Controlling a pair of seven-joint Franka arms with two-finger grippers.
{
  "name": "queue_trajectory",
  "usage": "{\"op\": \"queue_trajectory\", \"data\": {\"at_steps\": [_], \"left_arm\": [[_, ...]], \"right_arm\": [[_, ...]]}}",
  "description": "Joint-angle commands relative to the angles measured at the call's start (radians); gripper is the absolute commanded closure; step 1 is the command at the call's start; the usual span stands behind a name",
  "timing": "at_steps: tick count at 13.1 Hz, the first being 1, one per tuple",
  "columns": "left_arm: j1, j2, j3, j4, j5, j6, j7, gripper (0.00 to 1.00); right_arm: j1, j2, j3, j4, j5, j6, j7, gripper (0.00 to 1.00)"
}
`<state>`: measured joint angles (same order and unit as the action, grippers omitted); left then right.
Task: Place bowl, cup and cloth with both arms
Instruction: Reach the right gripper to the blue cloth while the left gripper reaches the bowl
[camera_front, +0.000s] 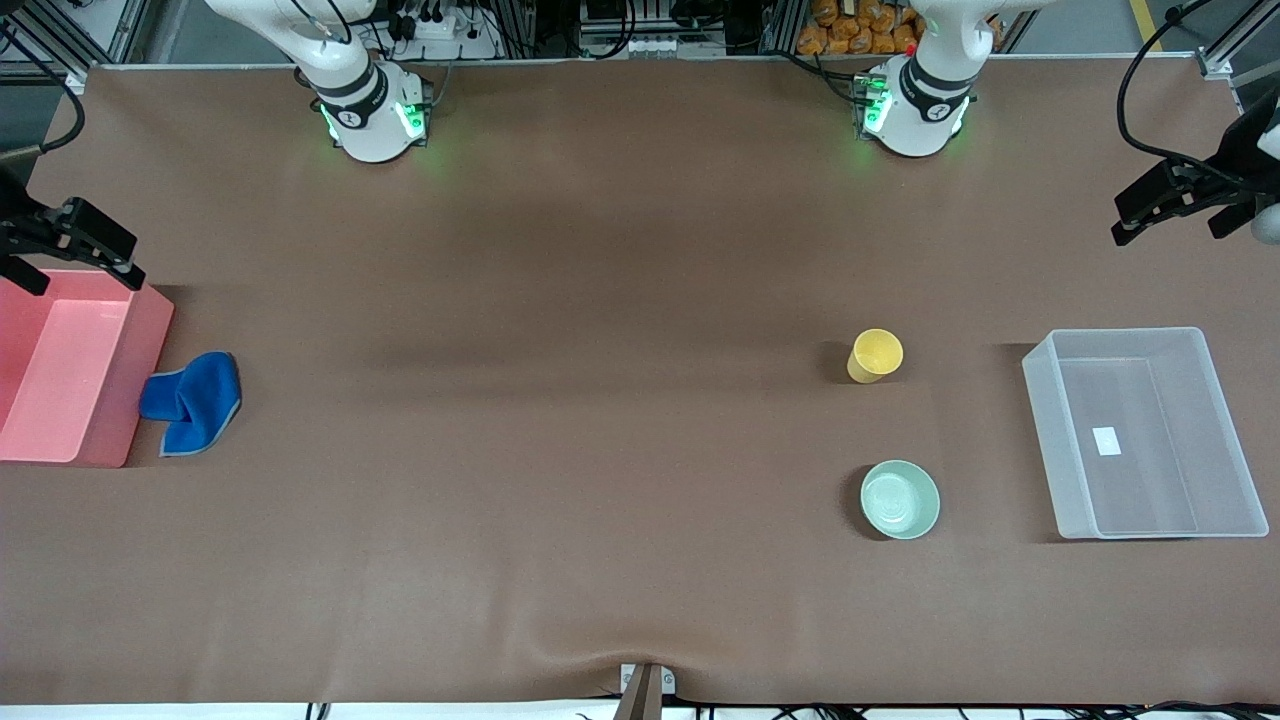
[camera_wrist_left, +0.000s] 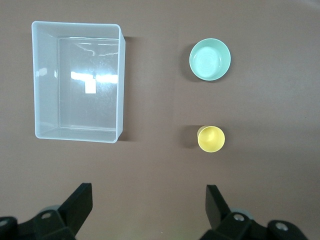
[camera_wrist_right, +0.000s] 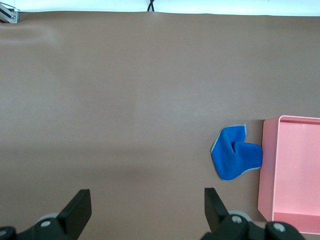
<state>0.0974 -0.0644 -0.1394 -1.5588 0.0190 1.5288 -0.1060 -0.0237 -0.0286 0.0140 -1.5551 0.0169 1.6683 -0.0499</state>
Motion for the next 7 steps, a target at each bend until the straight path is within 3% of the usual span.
{"op": "queue_trajectory", "data": {"at_steps": [1,4,7], "left_arm": [[0.002,-0.005,-0.009,0.005,0.012,-0.015,-0.009,0.00],[0.007,0.000,-0.009,0.023,0.013,-0.015,-0.009,0.00],[0.007,0.073,-0.006,0.017,0.010,0.020,-0.024,0.00]], "right_arm": [[0.005,0.012,0.000,0.026,-0.015,-0.019,0.016,0.00],[0.007,0.012,0.000,0.021,-0.015,-0.022,0.016,0.00],[-0.001,0.026,-0.002,-0.038,-0.025,-0.018,0.010,0.00]]}}
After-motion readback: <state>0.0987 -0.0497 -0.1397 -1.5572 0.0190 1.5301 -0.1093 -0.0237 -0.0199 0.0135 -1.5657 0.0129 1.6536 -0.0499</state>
